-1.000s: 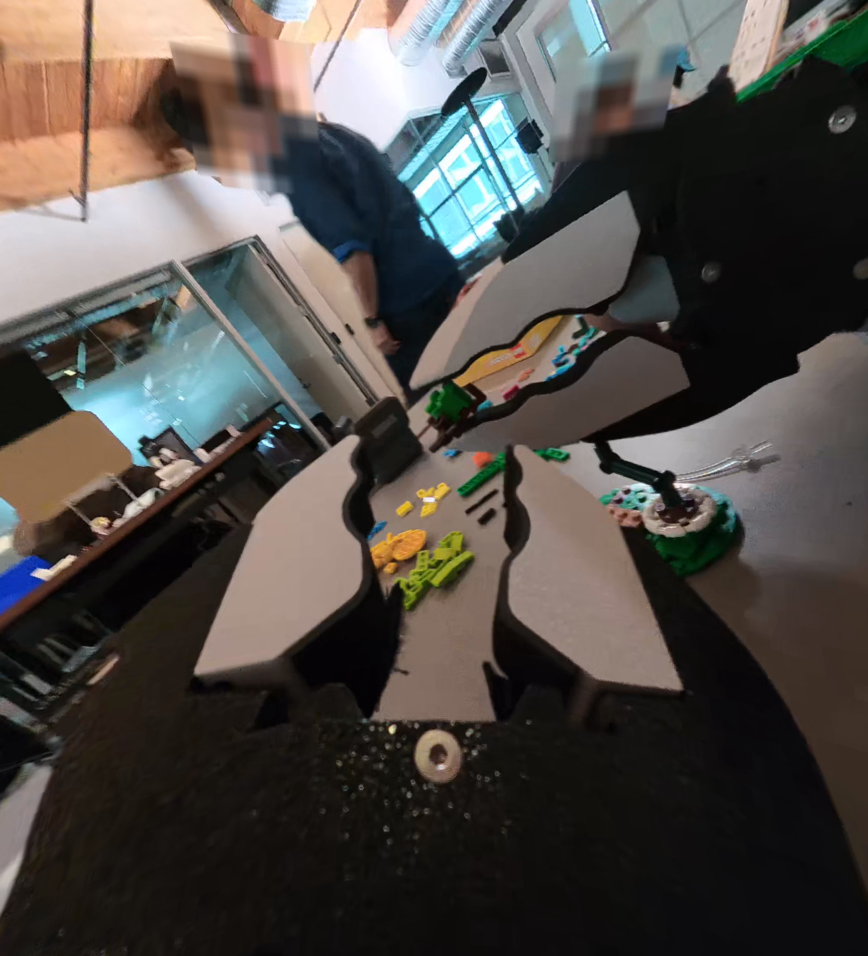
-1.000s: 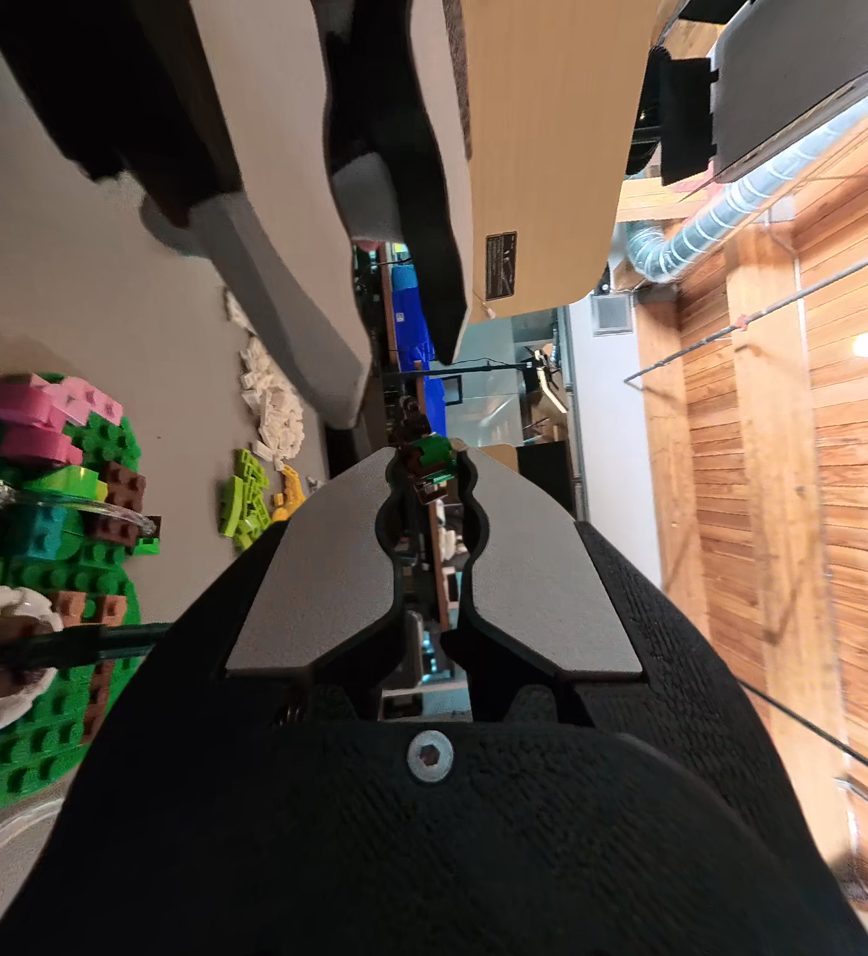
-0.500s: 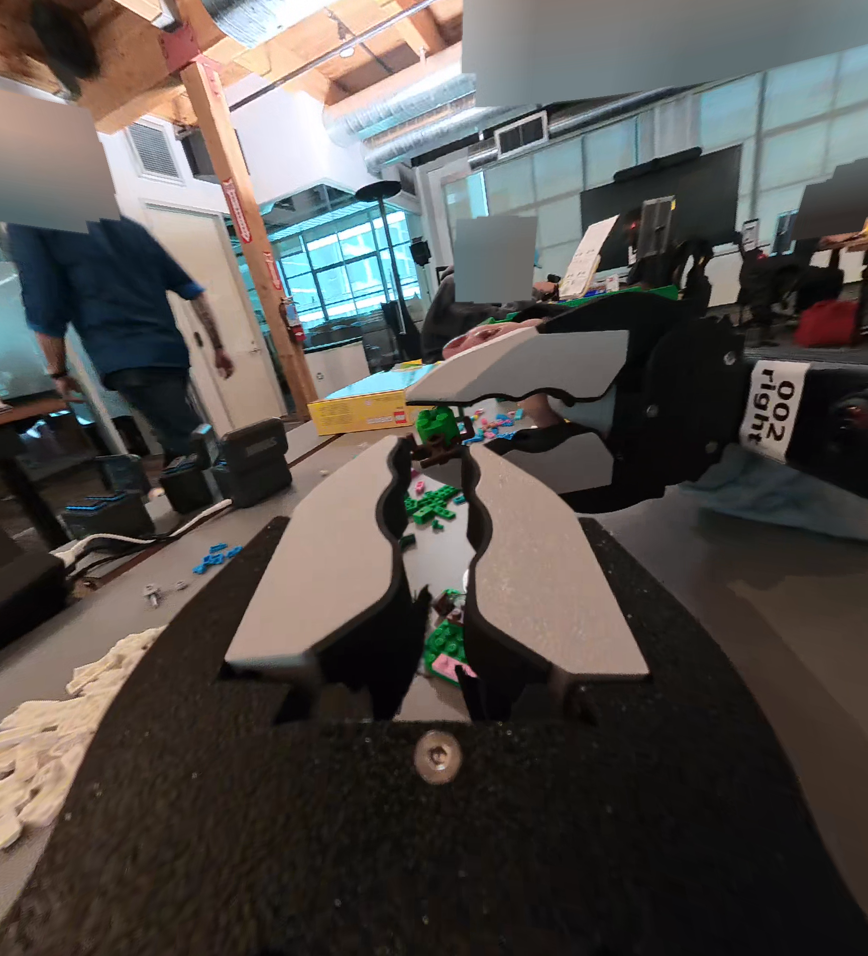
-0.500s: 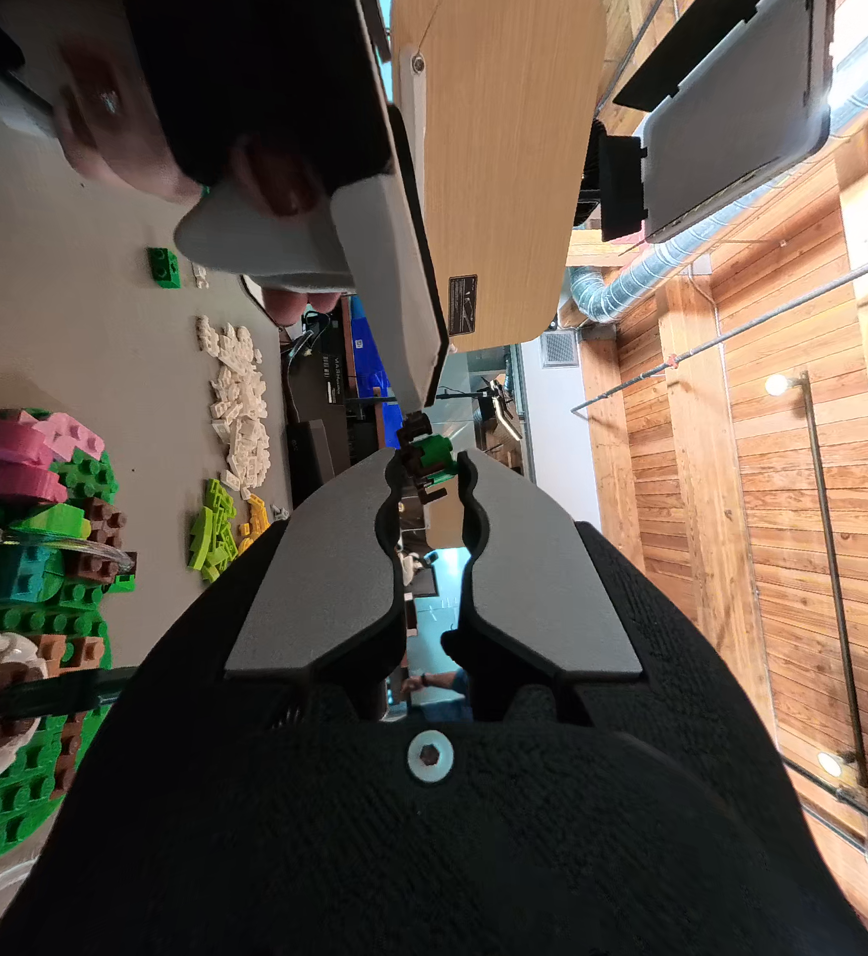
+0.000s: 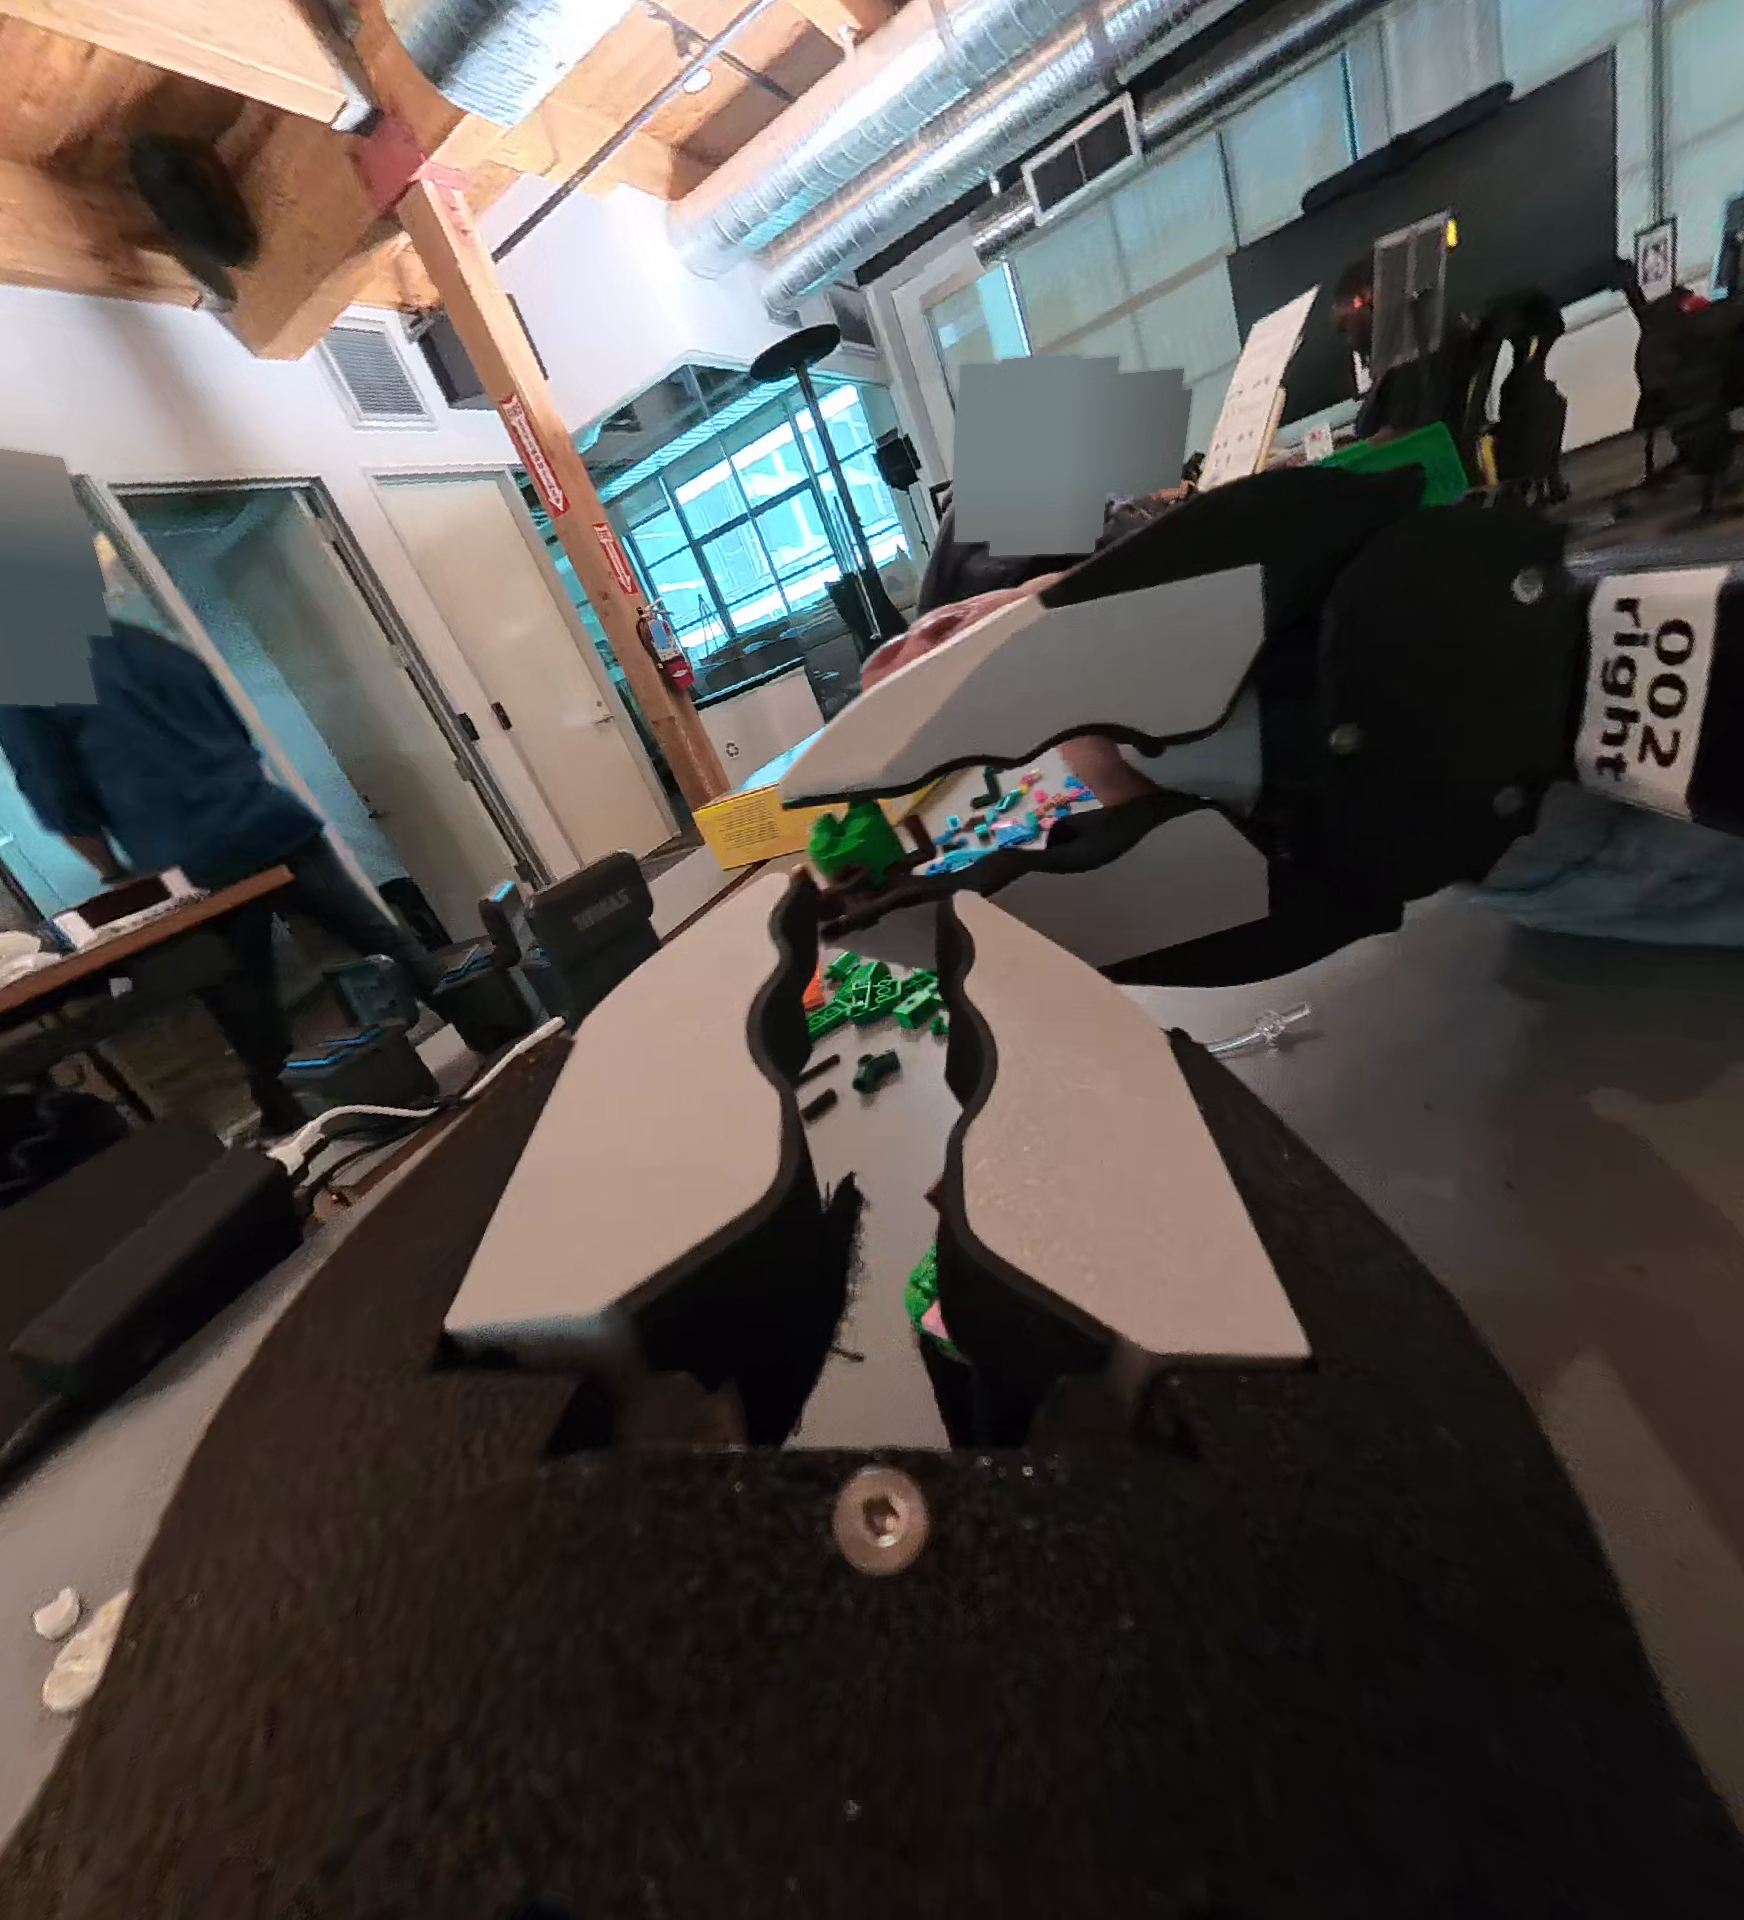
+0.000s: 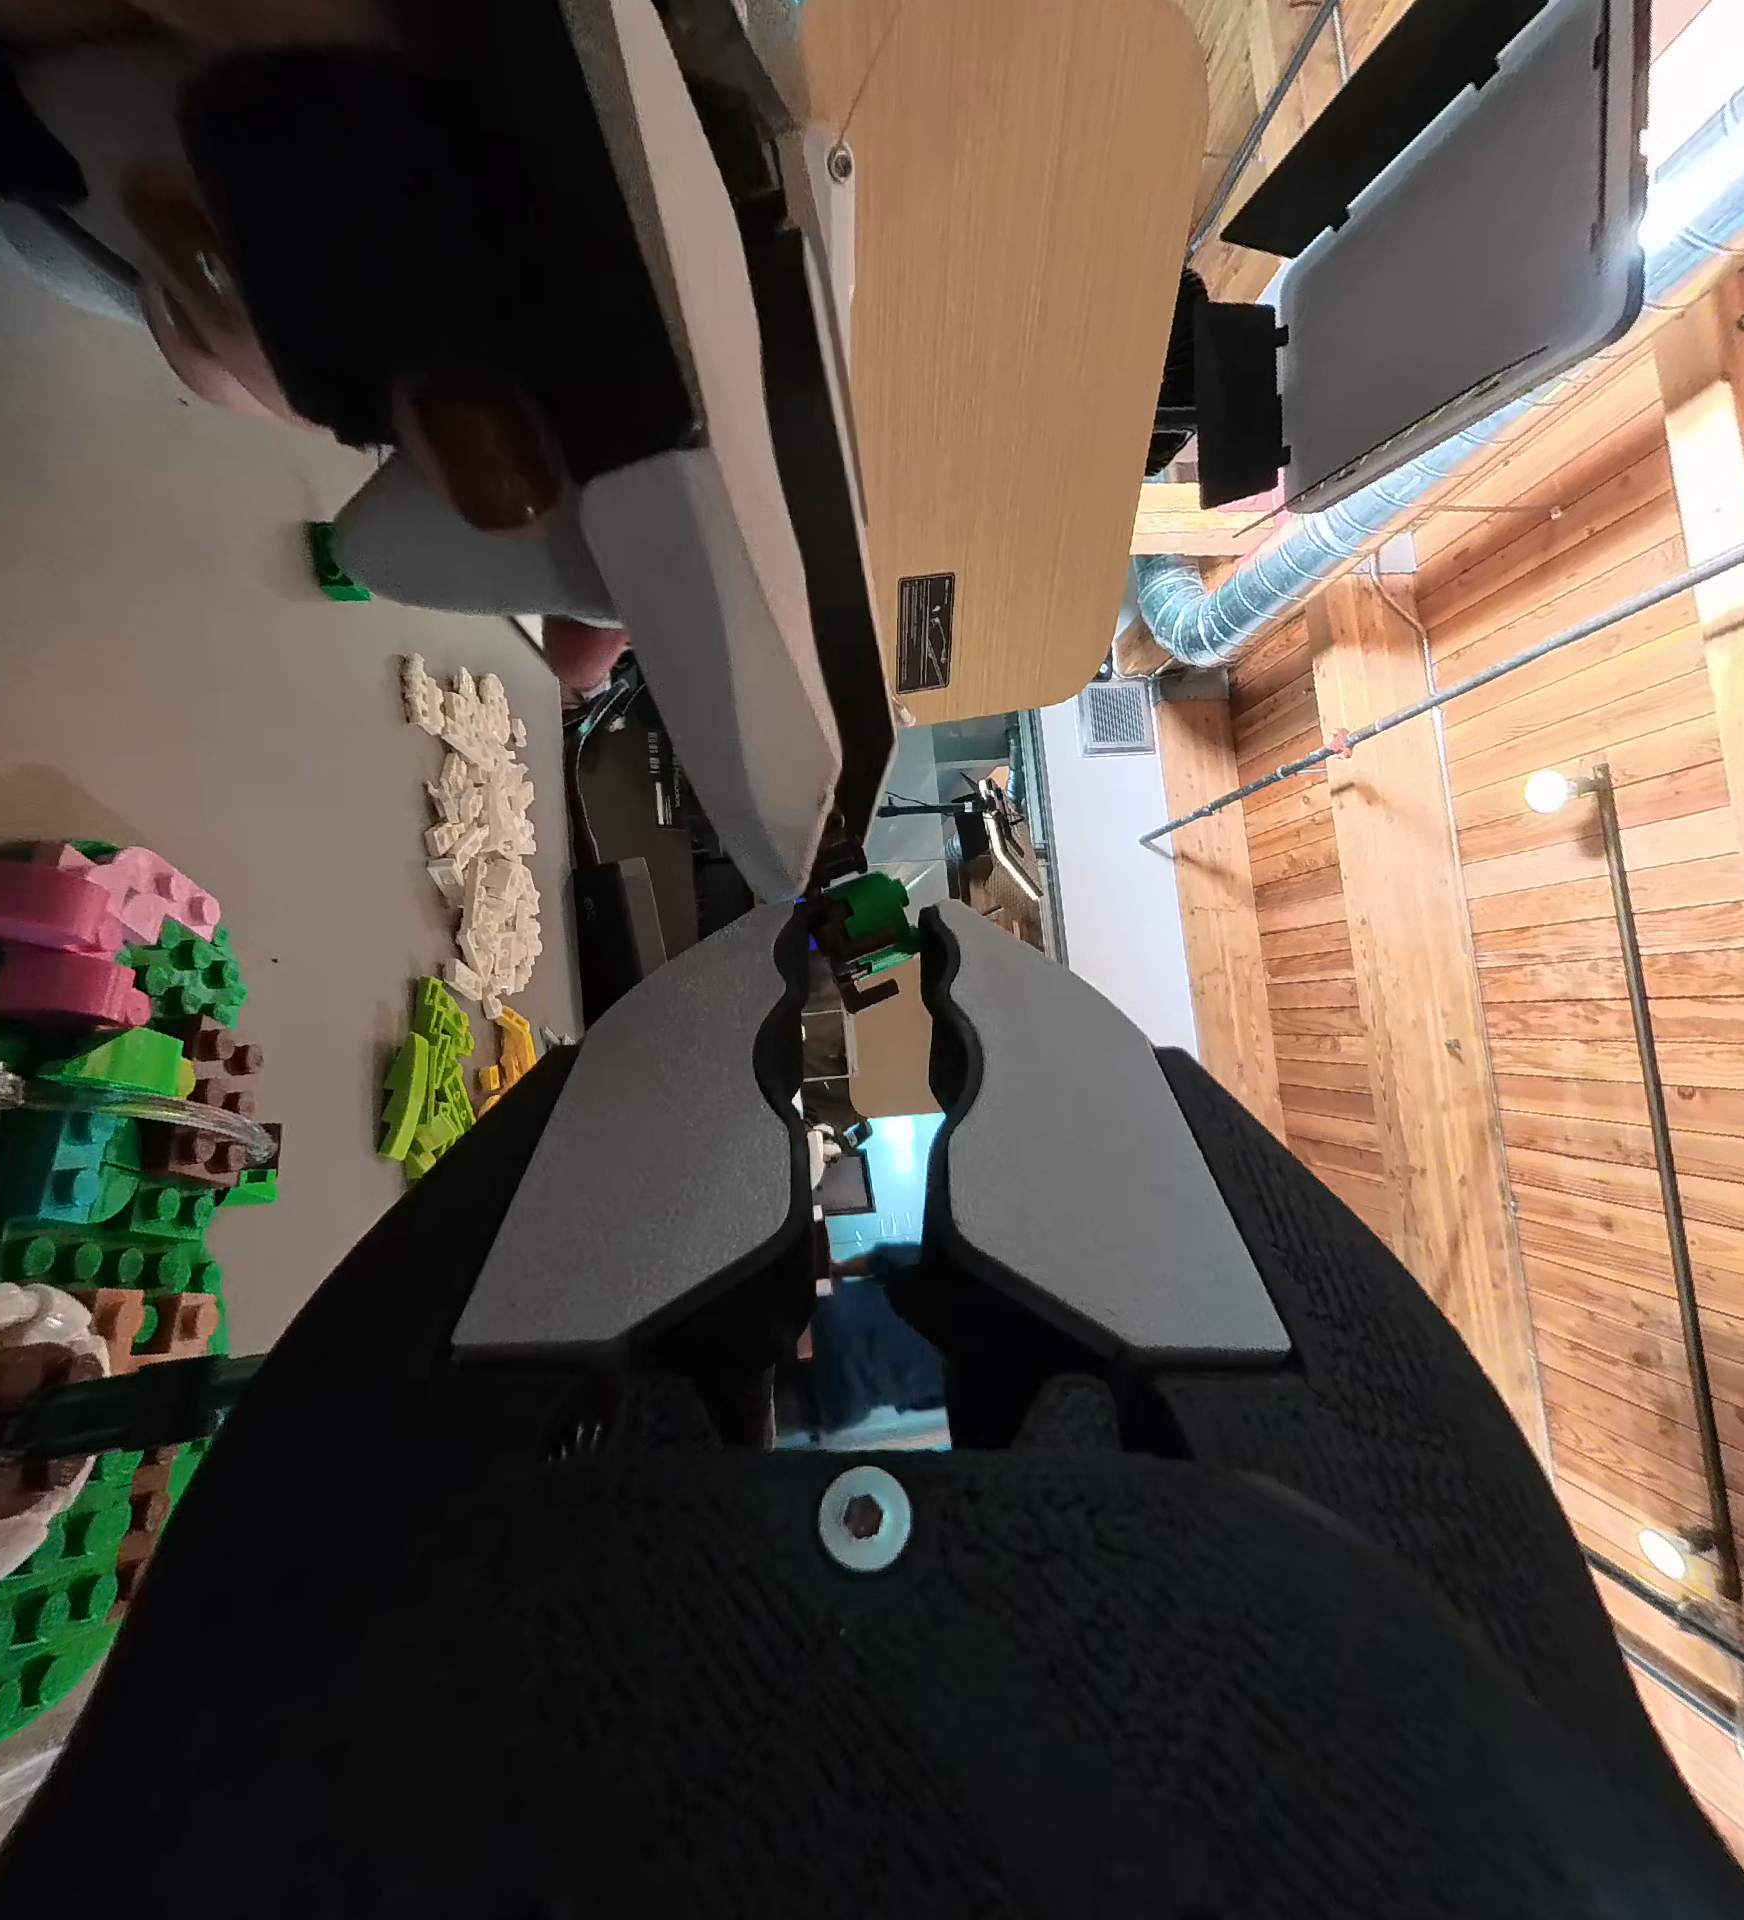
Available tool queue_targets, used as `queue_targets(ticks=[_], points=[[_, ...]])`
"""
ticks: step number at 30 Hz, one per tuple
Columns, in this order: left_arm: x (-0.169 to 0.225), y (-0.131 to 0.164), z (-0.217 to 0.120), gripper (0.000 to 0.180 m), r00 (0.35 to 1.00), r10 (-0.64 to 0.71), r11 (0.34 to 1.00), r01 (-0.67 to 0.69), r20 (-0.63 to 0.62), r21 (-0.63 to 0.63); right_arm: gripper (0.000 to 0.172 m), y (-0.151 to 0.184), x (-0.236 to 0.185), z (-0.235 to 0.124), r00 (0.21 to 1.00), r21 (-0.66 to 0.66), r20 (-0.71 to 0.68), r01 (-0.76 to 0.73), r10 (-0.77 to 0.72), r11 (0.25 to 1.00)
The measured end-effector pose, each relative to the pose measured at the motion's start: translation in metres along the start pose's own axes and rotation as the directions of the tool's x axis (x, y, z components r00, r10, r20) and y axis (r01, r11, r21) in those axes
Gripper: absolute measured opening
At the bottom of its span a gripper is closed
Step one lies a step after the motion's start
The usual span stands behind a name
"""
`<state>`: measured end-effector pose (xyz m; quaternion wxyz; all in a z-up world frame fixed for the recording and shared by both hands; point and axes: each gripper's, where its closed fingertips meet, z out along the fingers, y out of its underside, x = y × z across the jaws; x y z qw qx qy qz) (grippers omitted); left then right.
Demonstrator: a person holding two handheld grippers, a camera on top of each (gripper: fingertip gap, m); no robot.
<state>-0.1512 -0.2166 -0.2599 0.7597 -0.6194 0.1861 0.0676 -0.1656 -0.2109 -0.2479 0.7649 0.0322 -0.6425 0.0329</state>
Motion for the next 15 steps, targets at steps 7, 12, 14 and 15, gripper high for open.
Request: queue_targets(ticks=[7,12,14,15], points=[[-0.001,-0.003,-0.002,0.014,1.000,0.026,1.000,-0.026,0.004,0.004,0.018,-0.001,0.000,0.000,1.000,0.004,0.001,-0.005,0.005,1.000],[-0.005,-0.004,-0.001,0.013,1.000,0.005,1.000,-0.005,0.022,-0.001,0.017,0.001,0.001,0.002,1.000,-0.012,0.000,-0.020,0.020,1.000],[-0.013,-0.007,-0.003,0.009,0.997,0.002,1.000,-0.003,0.073,0.017,0.017,0.002,-0.003,0.002,0.999,-0.019,0.030,-0.012,0.012,1.000],[-0.014,-0.007,-0.004,0.009,0.998,-0.011,1.000,0.009,0.067,0.024,0.016,0.001,-0.004,0.002,0.999,-0.016,0.034,-0.011,0.012,1.000]])
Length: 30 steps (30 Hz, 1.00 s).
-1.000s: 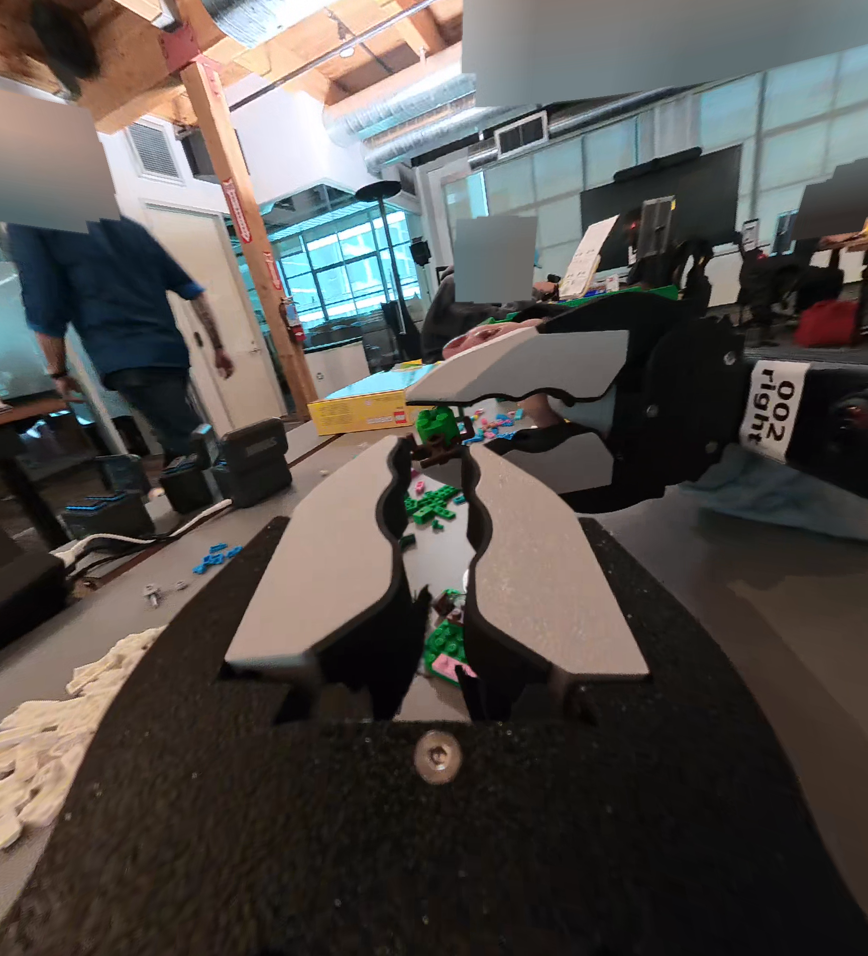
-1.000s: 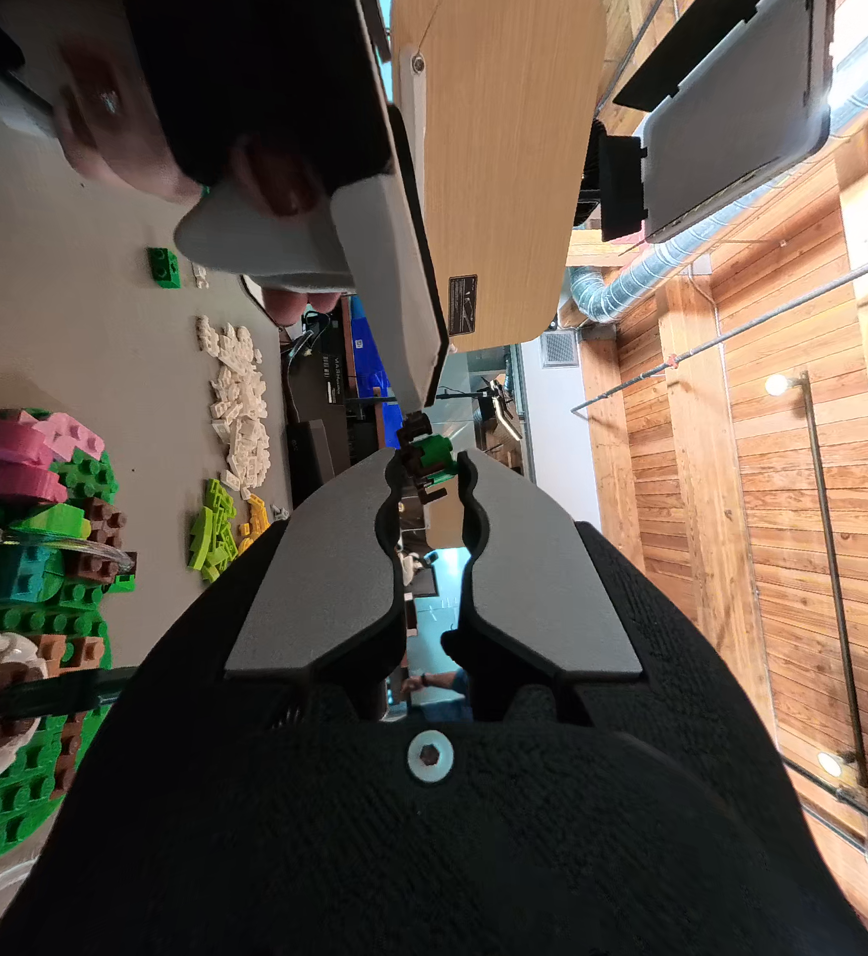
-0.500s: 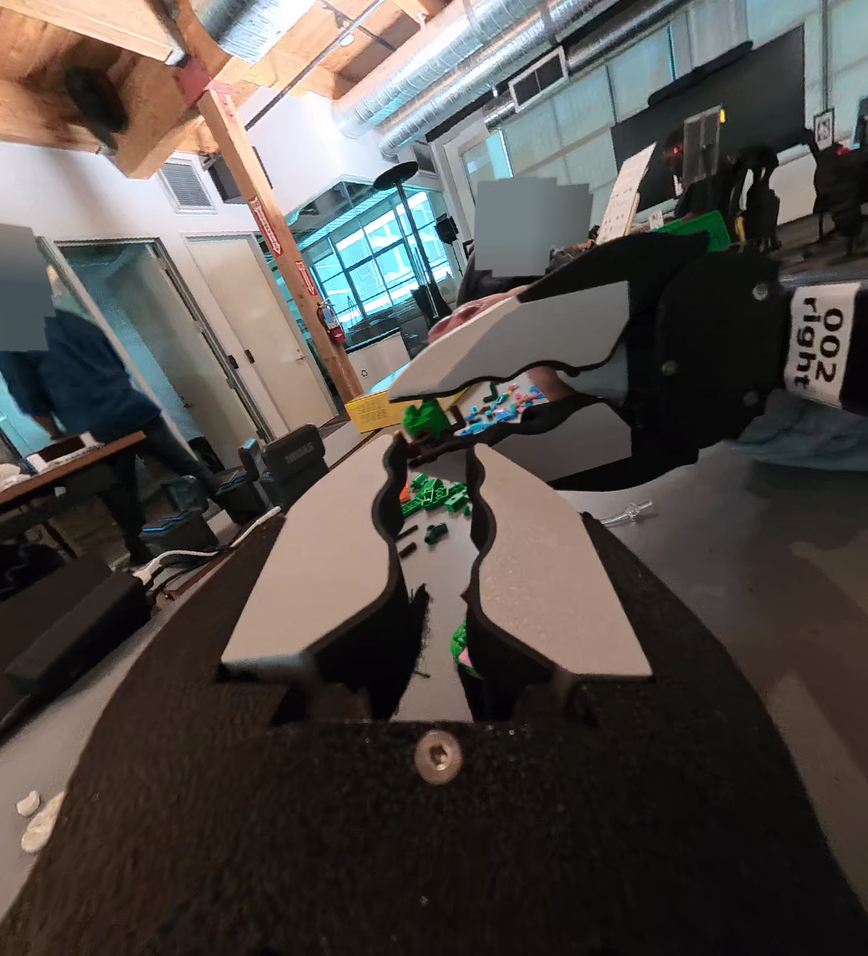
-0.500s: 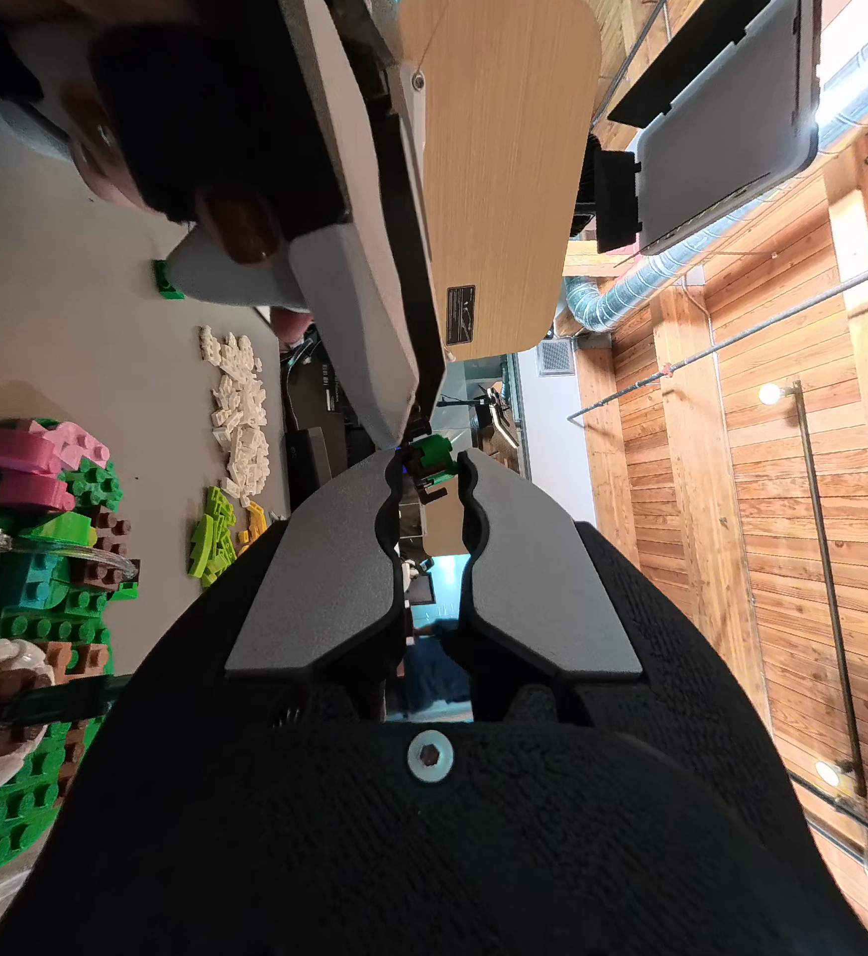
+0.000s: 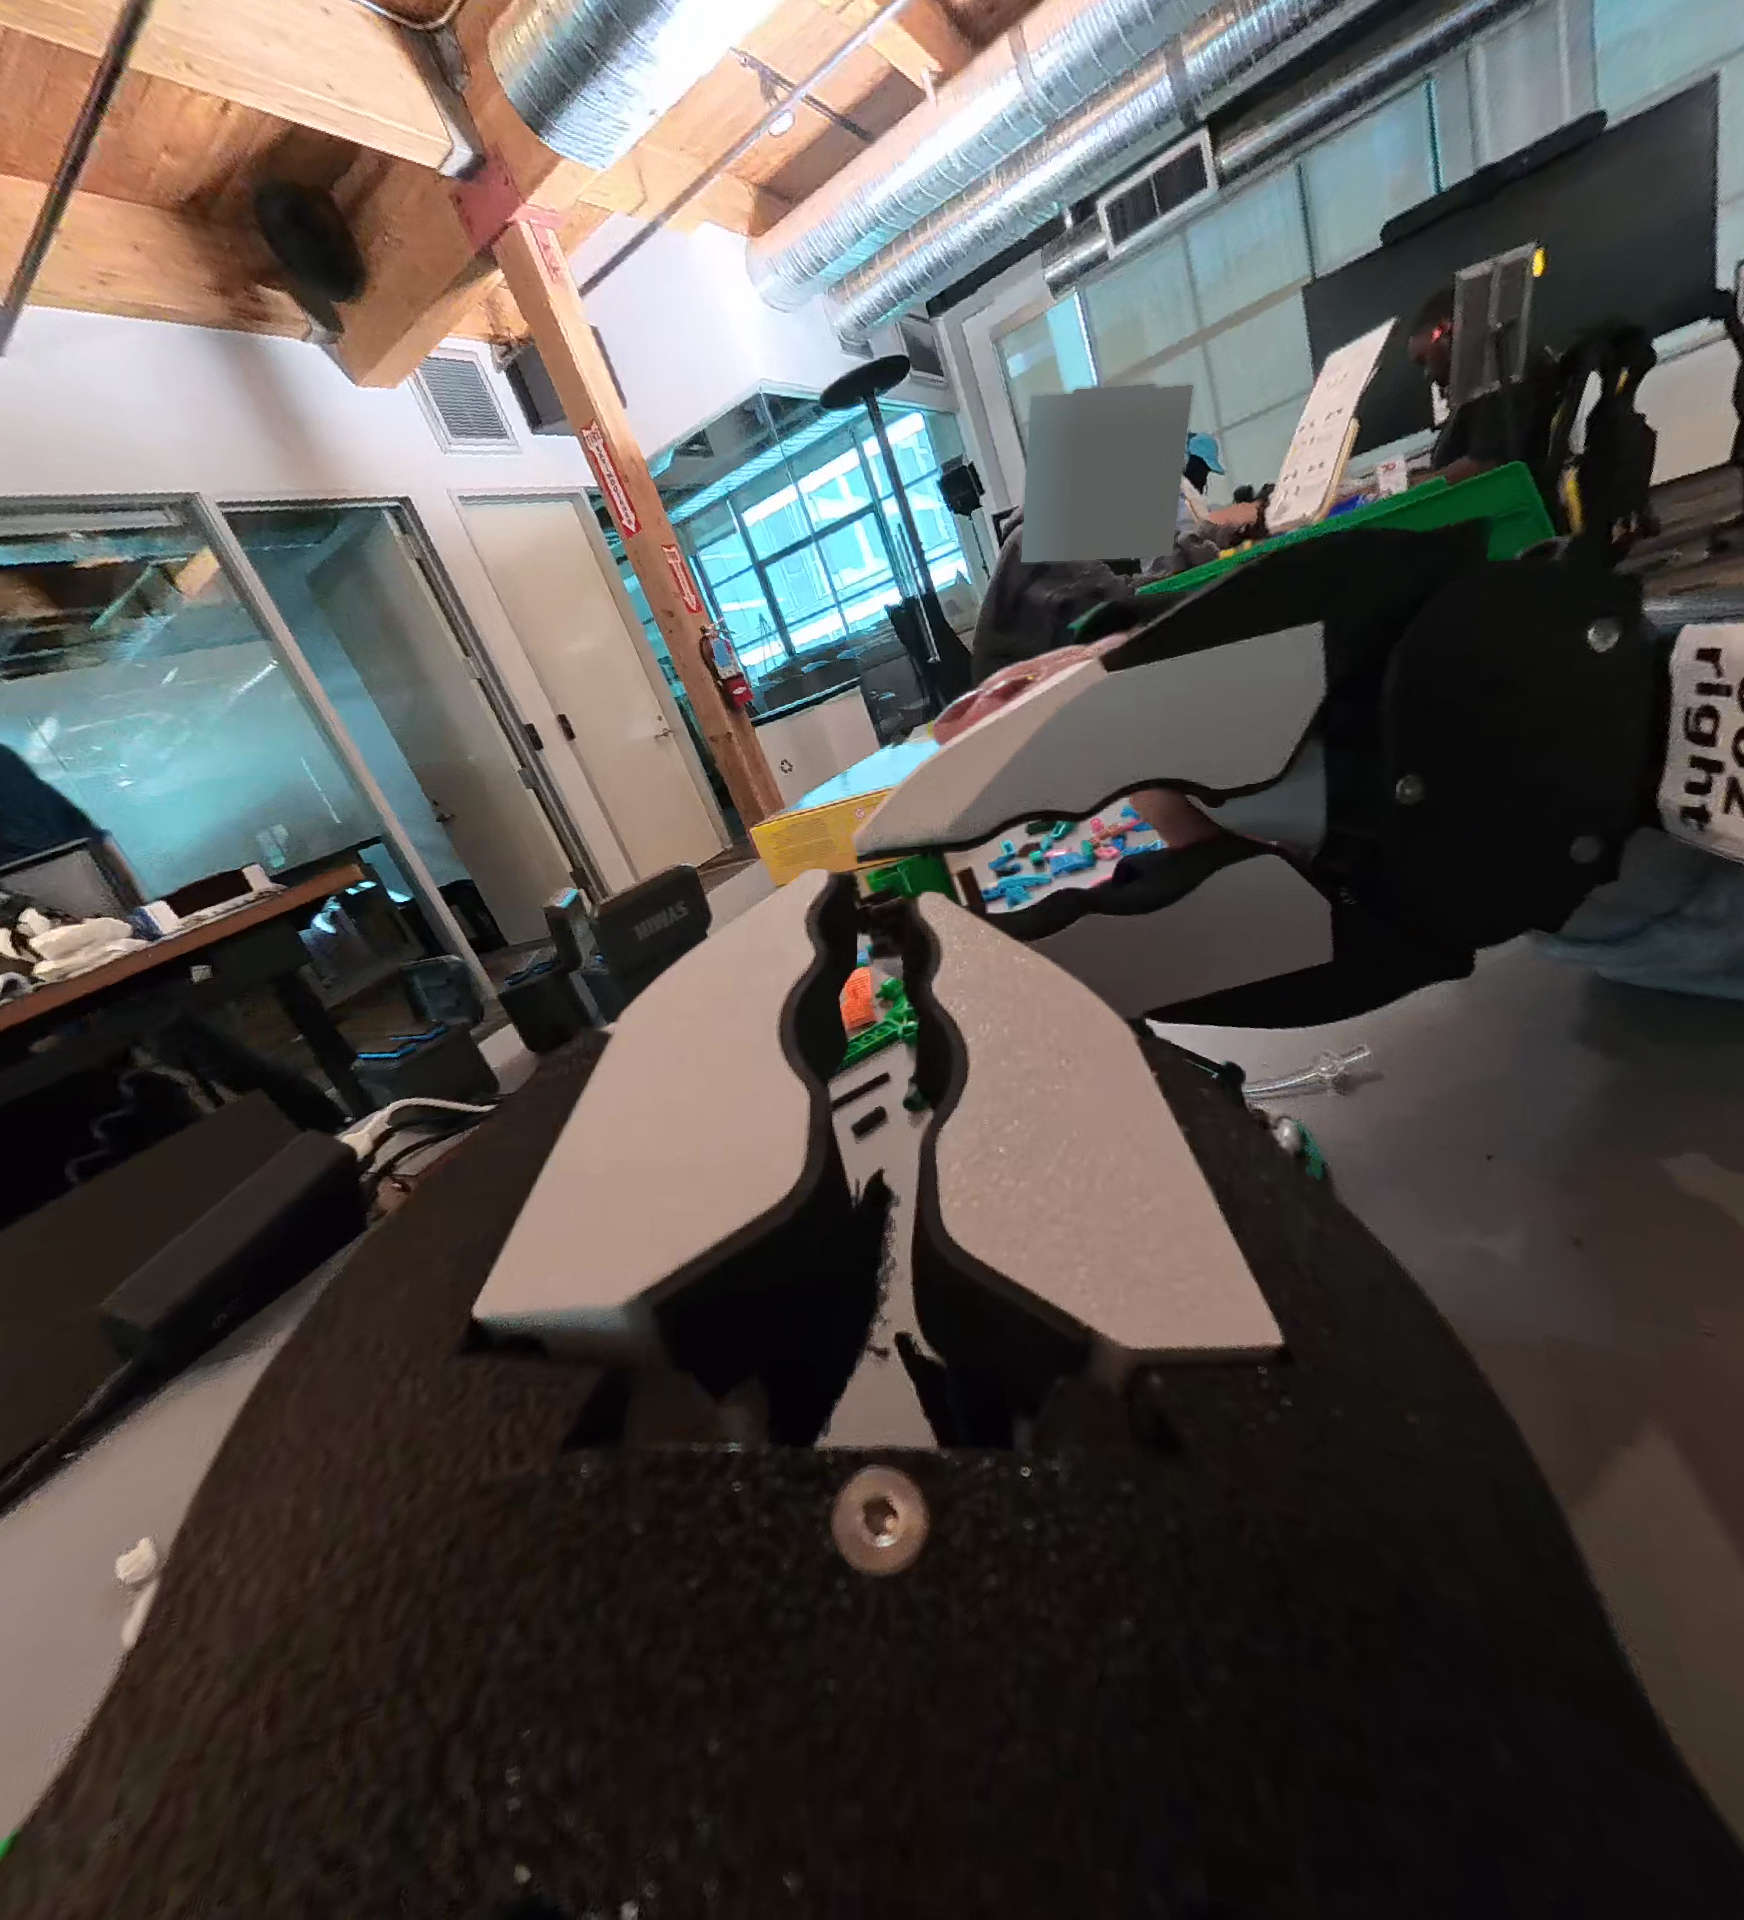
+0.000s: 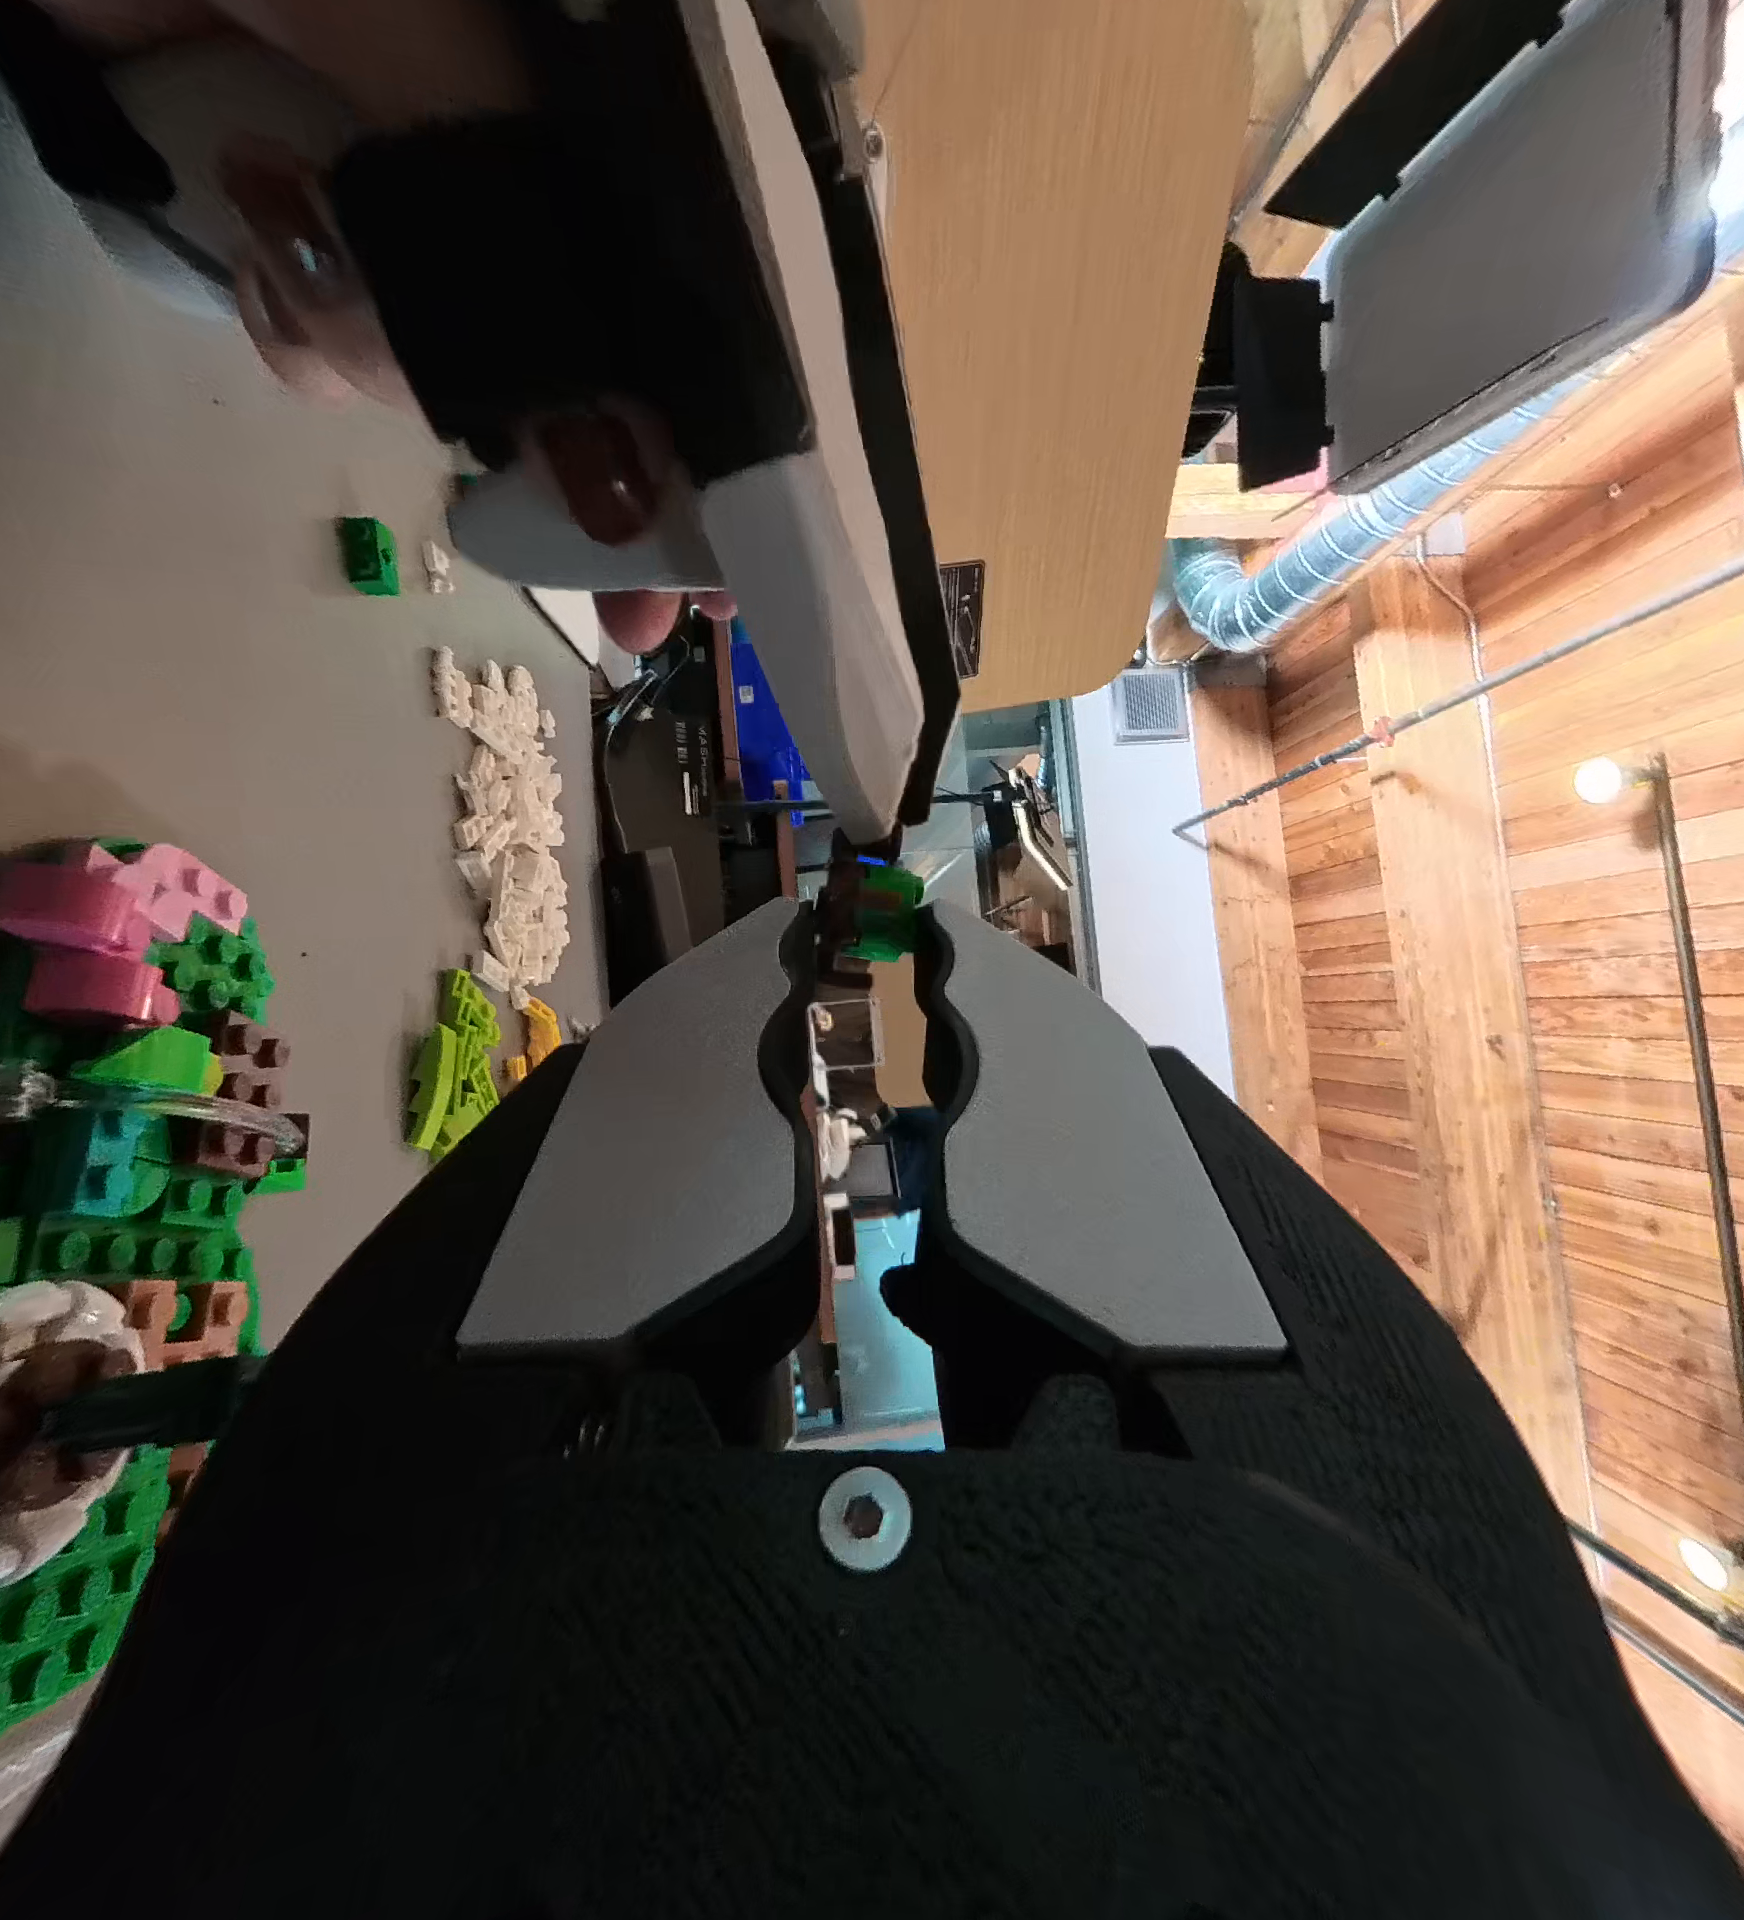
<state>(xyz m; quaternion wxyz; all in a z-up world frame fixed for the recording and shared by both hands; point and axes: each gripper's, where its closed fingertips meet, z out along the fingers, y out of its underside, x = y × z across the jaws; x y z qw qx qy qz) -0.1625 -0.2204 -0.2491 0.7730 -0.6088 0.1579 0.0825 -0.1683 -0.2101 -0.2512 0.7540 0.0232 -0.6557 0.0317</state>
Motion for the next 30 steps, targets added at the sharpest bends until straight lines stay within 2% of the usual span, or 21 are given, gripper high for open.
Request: queue_targets(ticks=[7,10,16,19,22,26,30], points=[[0.000,-0.001,0.000,0.009,0.999,-0.046,0.999,0.047,-0.014,0.010,0.017,-0.001,0.000,0.000,1.000,0.010,0.007,-0.010,0.010,1.000],[-0.003,0.006,0.001,0.009,0.998,-0.057,0.998,0.057,0.000,-0.038,0.016,0.000,-0.005,0.000,0.999,0.008,0.031,-0.011,0.011,1.000],[-0.006,0.010,0.002,0.008,0.999,-0.019,0.996,0.022,0.047,-0.083,0.015,0.000,-0.008,0.001,0.993,-0.003,0.075,-0.089,0.089,0.996],[-0.014,0.012,0.001,0.002,0.995,0.002,0.995,0.008,0.099,-0.096,0.014,-0.004,-0.006,0.000,0.979,0.011,0.097,-0.180,0.178,0.984],[-0.015,0.012,0.000,0.002,0.995,0.007,0.996,0.002,0.101,-0.090,0.014,-0.006,-0.006,0.001,0.961,0.000,0.119,-0.250,0.248,0.968],[-0.015,0.012,0.000,0.002,0.993,0.040,0.995,-0.029,0.110,-0.097,0.014,-0.005,-0.006,0.001,0.958,-0.008,0.124,-0.259,0.258,0.966],[-0.016,0.014,-0.001,0.002,0.990,0.087,0.992,-0.076,0.113,-0.101,0.014,-0.004,-0.007,0.003,0.979,-0.015,0.089,-0.185,0.186,0.983]])
